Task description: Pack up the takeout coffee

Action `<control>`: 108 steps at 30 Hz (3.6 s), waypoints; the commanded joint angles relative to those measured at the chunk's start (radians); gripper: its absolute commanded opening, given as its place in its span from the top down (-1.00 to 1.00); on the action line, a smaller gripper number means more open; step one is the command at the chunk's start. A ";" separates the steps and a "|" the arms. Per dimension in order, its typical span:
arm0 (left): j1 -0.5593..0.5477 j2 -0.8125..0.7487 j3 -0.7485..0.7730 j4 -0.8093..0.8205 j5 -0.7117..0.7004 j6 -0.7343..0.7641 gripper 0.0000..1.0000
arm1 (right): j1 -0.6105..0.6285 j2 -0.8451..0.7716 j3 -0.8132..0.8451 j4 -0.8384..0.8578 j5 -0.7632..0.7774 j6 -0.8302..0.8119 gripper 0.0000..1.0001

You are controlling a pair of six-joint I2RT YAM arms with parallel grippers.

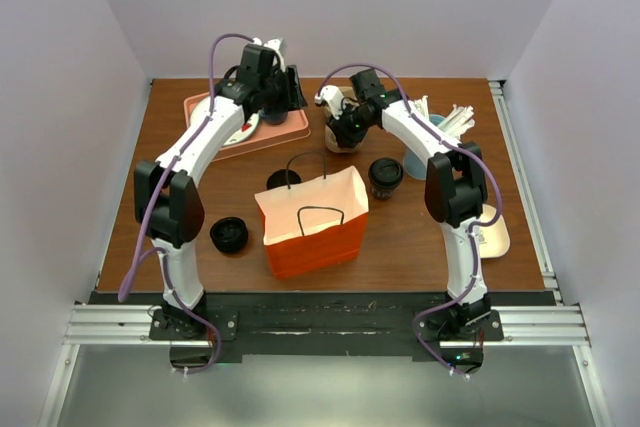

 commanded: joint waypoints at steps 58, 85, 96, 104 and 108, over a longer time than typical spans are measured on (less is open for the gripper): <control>0.004 -0.088 -0.029 -0.012 -0.074 0.038 -0.12 | -0.002 -0.039 0.072 0.095 0.013 0.025 1.00; 0.004 -0.096 -0.071 0.076 -0.074 -0.027 -0.11 | 0.063 0.186 0.365 0.127 0.783 0.898 -0.01; 0.004 -0.082 -0.066 0.094 -0.047 -0.046 -0.10 | 0.089 0.249 0.394 0.106 0.875 0.958 -0.02; 0.004 -0.076 -0.066 0.100 -0.035 -0.048 -0.08 | 0.090 0.258 0.404 0.144 0.907 0.952 -0.07; 0.006 -0.076 -0.066 0.102 -0.038 -0.048 -0.08 | 0.089 0.272 0.402 0.138 0.897 0.956 -0.06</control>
